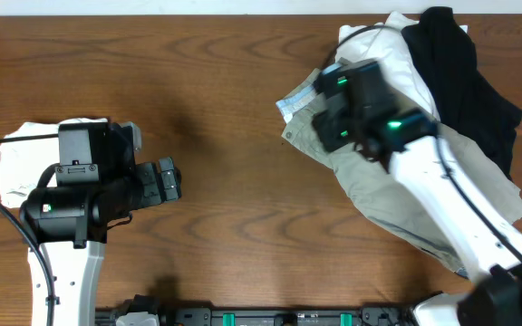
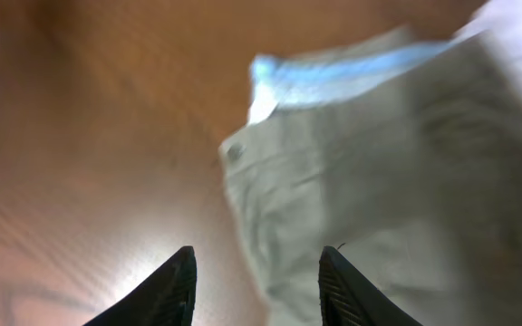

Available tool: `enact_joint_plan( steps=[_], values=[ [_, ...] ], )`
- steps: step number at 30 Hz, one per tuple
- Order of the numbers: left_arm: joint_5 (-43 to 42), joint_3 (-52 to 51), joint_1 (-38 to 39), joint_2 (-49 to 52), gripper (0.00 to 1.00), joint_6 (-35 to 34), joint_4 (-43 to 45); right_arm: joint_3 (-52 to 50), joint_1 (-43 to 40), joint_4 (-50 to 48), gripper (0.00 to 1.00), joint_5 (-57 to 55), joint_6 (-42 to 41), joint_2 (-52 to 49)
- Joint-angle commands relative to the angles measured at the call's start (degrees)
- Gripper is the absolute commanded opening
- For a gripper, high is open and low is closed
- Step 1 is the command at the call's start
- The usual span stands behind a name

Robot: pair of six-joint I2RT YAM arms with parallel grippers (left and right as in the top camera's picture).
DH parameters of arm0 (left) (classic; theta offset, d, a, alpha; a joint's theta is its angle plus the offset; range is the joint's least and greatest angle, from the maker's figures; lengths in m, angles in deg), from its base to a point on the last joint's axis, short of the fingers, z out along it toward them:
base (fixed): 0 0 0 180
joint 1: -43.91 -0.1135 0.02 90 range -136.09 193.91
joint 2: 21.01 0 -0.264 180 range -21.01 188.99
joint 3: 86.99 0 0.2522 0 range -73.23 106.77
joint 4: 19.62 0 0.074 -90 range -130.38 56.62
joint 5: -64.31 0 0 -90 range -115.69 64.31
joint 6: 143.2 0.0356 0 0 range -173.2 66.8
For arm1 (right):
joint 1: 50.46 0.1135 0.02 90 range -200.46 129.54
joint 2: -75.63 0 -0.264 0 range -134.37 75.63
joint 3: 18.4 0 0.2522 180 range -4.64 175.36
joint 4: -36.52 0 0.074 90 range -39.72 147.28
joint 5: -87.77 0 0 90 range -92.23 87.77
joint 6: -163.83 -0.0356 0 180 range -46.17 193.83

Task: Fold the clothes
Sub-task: 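Pull the khaki trousers left onto the table center with the right gripper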

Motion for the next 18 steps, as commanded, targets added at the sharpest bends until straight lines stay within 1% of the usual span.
enact_joint_plan(
  steps=[1, 3, 5, 10, 12, 13, 14, 16, 17, 18],
  values=[
    [-0.37, 1.18, -0.28, 0.0, 0.98, 1.16, -0.07, 0.7, 2.54, 0.83, 0.43, -6.36, 1.11, -5.38],
    [-0.35, 1.16, -0.28, 0.0, 0.98, 1.16, -0.11, 0.7, 3.1, 0.83, 0.42, -6.84, 0.83, -8.44],
    [-0.35, 1.16, -0.28, 0.0, 0.98, 1.16, -0.2, 0.7, 3.1, 0.81, 0.4, -8.79, -1.57, -11.93],
    [-0.35, 1.18, -0.28, 0.0, 0.98, 1.18, -0.24, 0.7, 3.06, 0.83, 0.45, -9.84, -2.8, -19.17],
    [-0.35, 1.16, -0.28, 0.0, 0.98, 1.18, -0.24, 0.7, 3.1, 0.74, 0.45, -9.84, -2.78, -21.2],
    [-0.35, 1.16, -0.28, 0.0, 0.98, 1.18, -0.24, 0.7, 3.1, 0.66, 0.44, -9.84, -2.8, -21.77],
    [-0.35, 1.18, -0.28, 0.0, 0.98, 1.18, -0.24, 0.7, 3.1, 0.57, 0.36, -9.84, -2.8, -22.18],
    [-0.35, 1.16, -0.28, 0.0, 0.98, 1.18, -0.24, 0.72, 3.1, 0.33, 0.08, -9.86, -2.84, -22.21],
    [-0.35, 1.18, -0.28, 0.0, 0.98, 1.18, -0.24, 0.85, 3.13, 0.28, 0.01, -9.88, -3.34, -21.79],
    [-0.35, 1.16, -0.28, 0.0, 0.98, 1.18, -0.24, 1.05, 3.13, 0.2, 0.01, -10.1, -4.68, -21.0]
  ],
)
